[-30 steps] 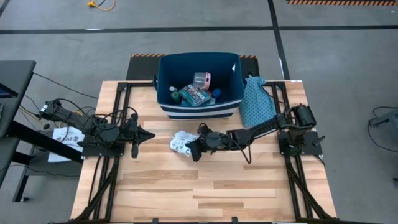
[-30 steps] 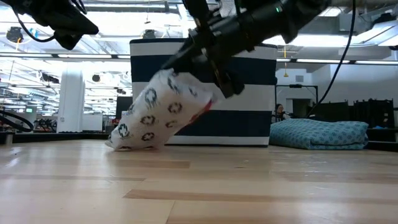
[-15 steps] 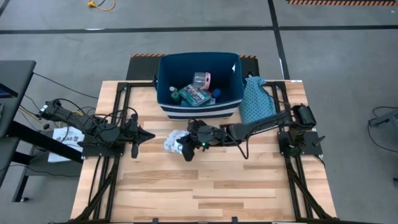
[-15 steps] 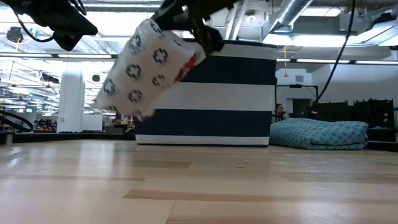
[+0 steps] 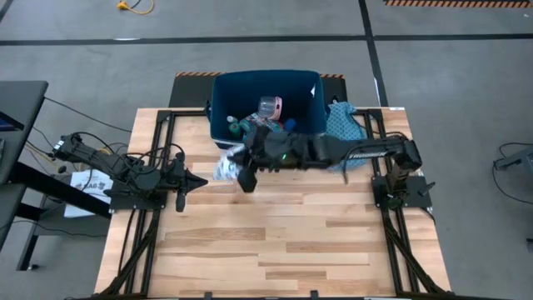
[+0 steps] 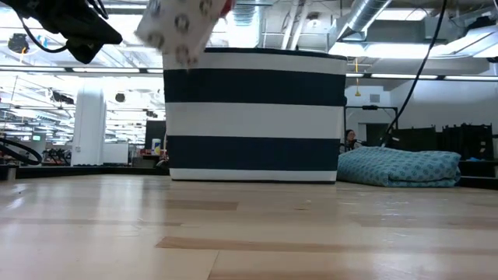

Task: Pick & place medical supplies in basket/bin
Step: Put the white mailer bag into the blue bin

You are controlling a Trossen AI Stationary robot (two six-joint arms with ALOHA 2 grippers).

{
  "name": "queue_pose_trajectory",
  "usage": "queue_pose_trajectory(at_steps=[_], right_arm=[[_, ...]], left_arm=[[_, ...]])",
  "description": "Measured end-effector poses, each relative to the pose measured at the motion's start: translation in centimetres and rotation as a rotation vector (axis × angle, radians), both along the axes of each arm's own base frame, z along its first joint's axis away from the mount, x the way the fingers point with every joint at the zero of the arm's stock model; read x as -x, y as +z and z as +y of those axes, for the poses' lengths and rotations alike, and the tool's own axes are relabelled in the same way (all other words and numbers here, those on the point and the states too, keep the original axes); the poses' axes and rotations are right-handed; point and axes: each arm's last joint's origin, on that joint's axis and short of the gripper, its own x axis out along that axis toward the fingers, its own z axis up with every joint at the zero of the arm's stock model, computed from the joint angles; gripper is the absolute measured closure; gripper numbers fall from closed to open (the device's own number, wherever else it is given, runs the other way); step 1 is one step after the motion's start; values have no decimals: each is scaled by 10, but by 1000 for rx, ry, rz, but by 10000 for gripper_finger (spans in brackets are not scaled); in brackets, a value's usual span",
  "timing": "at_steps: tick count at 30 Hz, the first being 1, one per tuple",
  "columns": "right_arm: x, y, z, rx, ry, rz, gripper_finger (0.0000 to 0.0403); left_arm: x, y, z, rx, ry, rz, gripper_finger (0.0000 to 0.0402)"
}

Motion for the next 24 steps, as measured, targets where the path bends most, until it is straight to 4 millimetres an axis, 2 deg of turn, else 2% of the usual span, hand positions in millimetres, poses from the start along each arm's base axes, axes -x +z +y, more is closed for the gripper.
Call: queue_pose_trajectory(at_steps=[7,11,18,24], right_arm=[[25,82,-33,134,-36,-145,403],[47,115,-59,190,-96,-175,403],[81,127,-115,175,-234,-127,403],[98,115,-150,126,-312,18,403]], left_arm=[[0,0,0,0,0,0,401],[0,0,0,0,1,-1,401],[-2,-1,0,0,7,5,401],[-10,-7,-4,-22,12,57,401]])
